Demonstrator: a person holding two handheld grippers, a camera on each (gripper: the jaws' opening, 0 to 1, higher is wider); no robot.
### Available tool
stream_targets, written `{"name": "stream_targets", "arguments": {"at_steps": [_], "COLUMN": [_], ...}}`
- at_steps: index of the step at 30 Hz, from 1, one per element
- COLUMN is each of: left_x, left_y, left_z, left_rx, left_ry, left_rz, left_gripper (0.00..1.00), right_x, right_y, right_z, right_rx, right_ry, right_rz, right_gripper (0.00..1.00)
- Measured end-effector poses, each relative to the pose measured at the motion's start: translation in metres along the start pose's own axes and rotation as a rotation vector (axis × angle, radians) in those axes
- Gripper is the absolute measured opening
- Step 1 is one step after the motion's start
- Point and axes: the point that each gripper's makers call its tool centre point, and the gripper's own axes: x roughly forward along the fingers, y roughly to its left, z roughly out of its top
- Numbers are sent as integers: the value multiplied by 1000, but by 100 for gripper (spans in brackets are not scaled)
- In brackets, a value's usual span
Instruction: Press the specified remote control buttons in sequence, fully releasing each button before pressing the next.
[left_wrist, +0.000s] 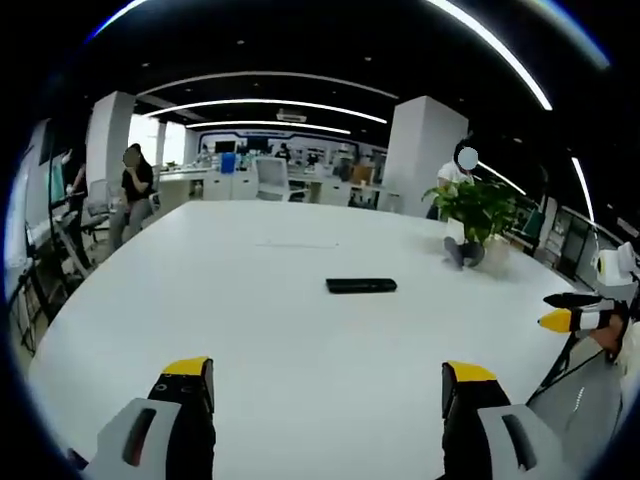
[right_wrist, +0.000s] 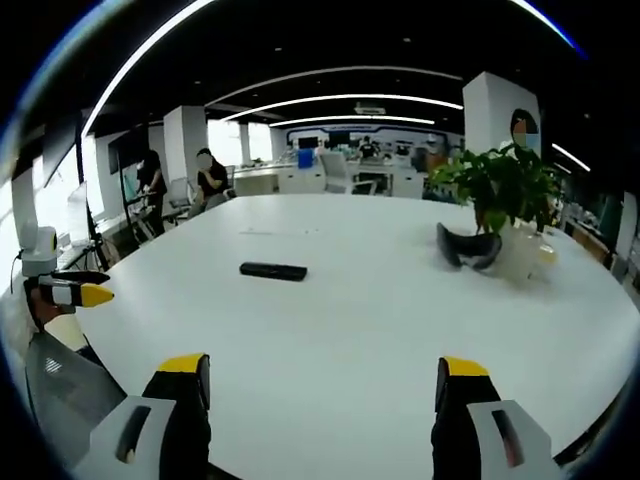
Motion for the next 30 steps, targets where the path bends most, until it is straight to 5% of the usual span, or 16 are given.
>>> {"name": "stream_targets", "arguments": {"at_steps": [30], "left_x": [0], "left_y": [0], "left_z": [0], "left_rx": [18], "left_ry": [0], "left_rz": [7], "left_gripper": [100], "right_x": [2], "right_y": [3], "right_z": [-4], "right_rx": [-33], "right_ry": [22], "right_rz": [7], "right_gripper": [92]}}
